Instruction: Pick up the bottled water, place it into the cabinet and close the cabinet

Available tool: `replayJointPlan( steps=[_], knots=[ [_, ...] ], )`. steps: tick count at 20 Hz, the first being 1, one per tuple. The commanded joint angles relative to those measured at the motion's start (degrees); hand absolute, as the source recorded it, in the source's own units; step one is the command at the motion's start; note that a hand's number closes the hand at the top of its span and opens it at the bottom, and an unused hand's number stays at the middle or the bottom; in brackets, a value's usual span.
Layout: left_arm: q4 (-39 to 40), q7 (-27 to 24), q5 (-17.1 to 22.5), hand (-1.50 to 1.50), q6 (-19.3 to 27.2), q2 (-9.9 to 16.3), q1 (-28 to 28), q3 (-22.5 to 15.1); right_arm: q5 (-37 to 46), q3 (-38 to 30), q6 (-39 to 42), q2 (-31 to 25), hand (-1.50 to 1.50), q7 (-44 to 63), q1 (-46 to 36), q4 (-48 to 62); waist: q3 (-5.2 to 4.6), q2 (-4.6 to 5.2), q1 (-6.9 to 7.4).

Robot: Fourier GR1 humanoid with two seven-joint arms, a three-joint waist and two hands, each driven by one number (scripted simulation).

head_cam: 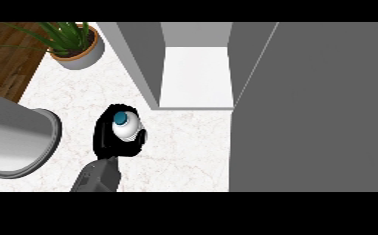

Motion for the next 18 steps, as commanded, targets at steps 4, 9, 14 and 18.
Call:
replayJointPlan(
  steps=[4, 9, 14, 18],
  knots=[
    [-16.8, 9.0, 3.0, 1.5, 7.1, -0.1, 2.8, -10.9, -6.5, -1.0, -0.6, -0.4, -1.5, 4.6, 0.1, -7.6, 0.0, 0.06, 0.05],
    [-29.1, 15.2, 4.8, 1.5, 20.7, -0.1, 1.7, -24.0, -4.3, 0.2, -1.7, 0.8, -1.5, 4.3, -2.6, -5.0, 0.0, 0.08, -0.19],
    [-39.2, 25.0, 1.6, 1.5, 30.1, -0.1, 0.3, -29.7, -8.0, -3.1, 0.6, -1.3, -1.5, 3.6, -0.7, -5.2, 0.03, 0.04, -0.34],
    [-37.6, 26.8, 2.8, 1.5, 42.5, -0.1, -6.7, -36.7, -3.7, 1.9, -0.2, 1.3, -1.5, 4.5, -2.8, -5.1, -0.02, 0.27, -1.2]
  ],
)
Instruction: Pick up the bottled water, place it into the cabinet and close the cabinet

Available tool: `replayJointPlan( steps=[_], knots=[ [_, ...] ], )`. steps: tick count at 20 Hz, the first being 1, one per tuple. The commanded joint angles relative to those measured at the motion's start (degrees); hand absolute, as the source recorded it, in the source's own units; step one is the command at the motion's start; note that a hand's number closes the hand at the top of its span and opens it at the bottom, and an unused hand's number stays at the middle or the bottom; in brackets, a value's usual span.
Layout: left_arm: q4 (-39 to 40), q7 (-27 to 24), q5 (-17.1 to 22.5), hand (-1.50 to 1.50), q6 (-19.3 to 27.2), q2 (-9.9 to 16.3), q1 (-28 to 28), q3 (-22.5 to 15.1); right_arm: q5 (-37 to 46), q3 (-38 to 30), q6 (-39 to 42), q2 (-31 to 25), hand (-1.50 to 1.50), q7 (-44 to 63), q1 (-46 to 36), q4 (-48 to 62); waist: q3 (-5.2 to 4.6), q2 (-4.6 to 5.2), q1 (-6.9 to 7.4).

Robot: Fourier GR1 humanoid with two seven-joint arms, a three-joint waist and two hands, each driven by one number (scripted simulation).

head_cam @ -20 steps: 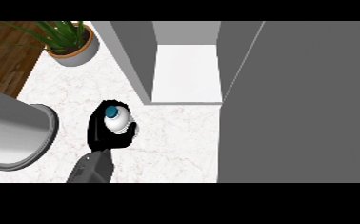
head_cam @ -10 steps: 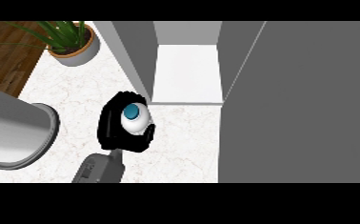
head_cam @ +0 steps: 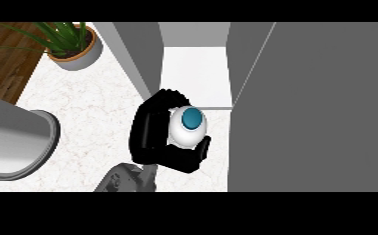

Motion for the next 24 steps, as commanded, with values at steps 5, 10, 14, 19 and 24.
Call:
replayJointPlan(
  steps=[5, 10, 14, 19, 24],
  knots=[
    [0.0, 7.2, -0.8, 1.5, 17.8, 0.0, -11.9, -5.2, -5.1, -2.1, -0.2, -0.3, -1.5, 4.9, -0.2, -7.2, -0.02, 0.17, -0.63],
    [5.9, 9.6, -0.1, 1.5, 26.1, 0.0, -23.5, -5.4, -5.4, -2.4, -1.0, -0.8, -1.5, 7.0, -3.8, -5.7, -0.01, 0.3, -0.79],
    [13.1, 6.8, 1.4, 1.5, 24.3, 0.0, -25.5, -3.6, -9.4, -6.3, 1.7, -1.8, -1.5, 4.6, -0.8, -6.0, -0.03, 0.29, -1.47],
    [21.4, 7.3, 1.8, 1.5, 21.4, 0.0, -31.8, 1.3, -9.9, -6.6, -1.0, -1.3, -1.5, 8.1, -4.2, -6.2, -0.05, 0.55, -1.0],
    [27.7, 4.4, 2.4, 1.5, 19.9, 0.0, -32.6, 1.6, -7.0, -5.6, 1.0, 0.7, -1.5, 6.1, -2.2, -6.7, -0.05, 0.37, -1.36]
  ],
)
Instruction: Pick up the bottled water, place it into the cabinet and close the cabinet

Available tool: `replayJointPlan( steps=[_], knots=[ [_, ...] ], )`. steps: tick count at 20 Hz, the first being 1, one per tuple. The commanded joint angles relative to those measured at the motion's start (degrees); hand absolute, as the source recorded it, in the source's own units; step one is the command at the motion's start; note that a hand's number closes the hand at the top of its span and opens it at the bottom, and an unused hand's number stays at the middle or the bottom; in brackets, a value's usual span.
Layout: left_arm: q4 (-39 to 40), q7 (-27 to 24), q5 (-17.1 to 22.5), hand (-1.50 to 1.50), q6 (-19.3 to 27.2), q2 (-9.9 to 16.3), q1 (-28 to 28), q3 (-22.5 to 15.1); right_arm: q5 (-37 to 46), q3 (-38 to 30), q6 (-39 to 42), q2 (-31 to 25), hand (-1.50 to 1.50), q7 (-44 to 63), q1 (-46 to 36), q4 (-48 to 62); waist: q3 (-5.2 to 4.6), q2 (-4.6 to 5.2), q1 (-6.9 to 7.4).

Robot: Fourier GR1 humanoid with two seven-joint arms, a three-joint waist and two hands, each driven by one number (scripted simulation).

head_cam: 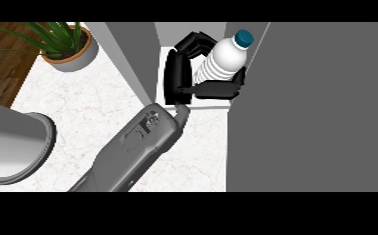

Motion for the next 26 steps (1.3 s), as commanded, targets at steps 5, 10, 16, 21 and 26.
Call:
replayJointPlan(
  steps=[5, 10, 16, 21, 26],
  knots=[
    [13.6, -4.1, 2.3, 1.5, -2.0, -0.1, -5.3, 2.8, -7.5, -1.2, 0.1, -0.3, -1.5, 4.4, -0.9, -4.7, -0.01, 0.27, -0.29],
    [16.9, -9.4, 7.1, 1.5, -1.9, -0.1, -5.0, 5.6, -10.6, -4.4, 1.8, -2.0, -1.5, 3.4, -0.9, -4.1, -0.03, 0.25, -0.7],
    [29.1, -16.1, 8.9, 1.5, -6.2, -0.1, -10.3, 10.3, -9.9, -3.3, 1.3, -2.2, -1.5, 5.5, -2.7, -3.4, -0.04, 0.63, -1.0],
    [38.7, -15.6, 4.6, 1.5, -3.9, -0.1, -17.1, 9.3, -8.8, -2.5, 2.2, -1.7, -1.5, 4.2, -2.9, -3.2, 0.0, 0.63, -1.75],
    [45.6, -14.4, 2.0, -1.5, -7.1, 0.8, -20.6, 9.2, -10.2, -2.4, 1.5, -1.1, -1.5, 5.1, -2.2, -3.3, -0.01, 0.61, -1.35]
  ],
)
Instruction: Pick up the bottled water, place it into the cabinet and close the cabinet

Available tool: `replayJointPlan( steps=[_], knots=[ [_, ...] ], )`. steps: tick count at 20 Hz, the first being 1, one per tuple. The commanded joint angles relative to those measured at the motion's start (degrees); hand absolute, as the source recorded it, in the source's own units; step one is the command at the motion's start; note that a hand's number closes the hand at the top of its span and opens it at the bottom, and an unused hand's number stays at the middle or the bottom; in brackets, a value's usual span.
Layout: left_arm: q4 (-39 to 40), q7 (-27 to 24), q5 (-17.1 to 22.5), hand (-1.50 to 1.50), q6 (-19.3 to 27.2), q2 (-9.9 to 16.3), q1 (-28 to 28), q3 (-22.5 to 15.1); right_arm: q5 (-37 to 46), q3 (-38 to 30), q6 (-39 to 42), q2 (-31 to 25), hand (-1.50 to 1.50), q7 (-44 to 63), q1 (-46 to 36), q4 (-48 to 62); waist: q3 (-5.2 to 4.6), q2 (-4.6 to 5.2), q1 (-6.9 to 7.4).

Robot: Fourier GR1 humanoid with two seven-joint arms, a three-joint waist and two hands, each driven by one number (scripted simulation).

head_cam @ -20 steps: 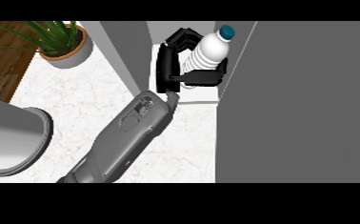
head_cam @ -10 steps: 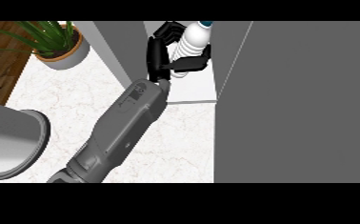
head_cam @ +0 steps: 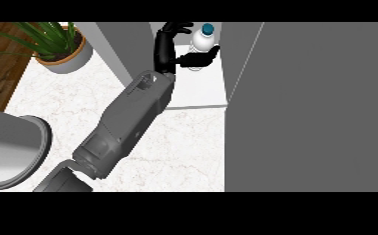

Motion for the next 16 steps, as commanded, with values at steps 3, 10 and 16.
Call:
replayJointPlan(
  steps=[3, 10, 16],
  knots=[
    [9.0, 0.0, -2.0, -1.5, 0.0, -0.5, -5.2, 0.9, -5.2, -1.6, 1.0, -0.5, -1.5, 0.7, 0.4, -3.7, 0.02, 0.1, -0.56],
    [11.2, -2.9, -0.3, -1.5, -4.1, -0.5, -6.6, 4.6, -3.7, 1.0, -1.4, 0.9, -1.5, 3.9, -1.6, -4.7, -0.02, 0.17, 0.17],
    [6.8, -6.6, 2.1, -1.5, -9.9, -0.5, -7.3, 7.3, -0.4, 0.1, 0.6, 1.3, -1.5, 0.3, -1.9, -1.7, 0.0, -0.29, 0.41]
  ],
)
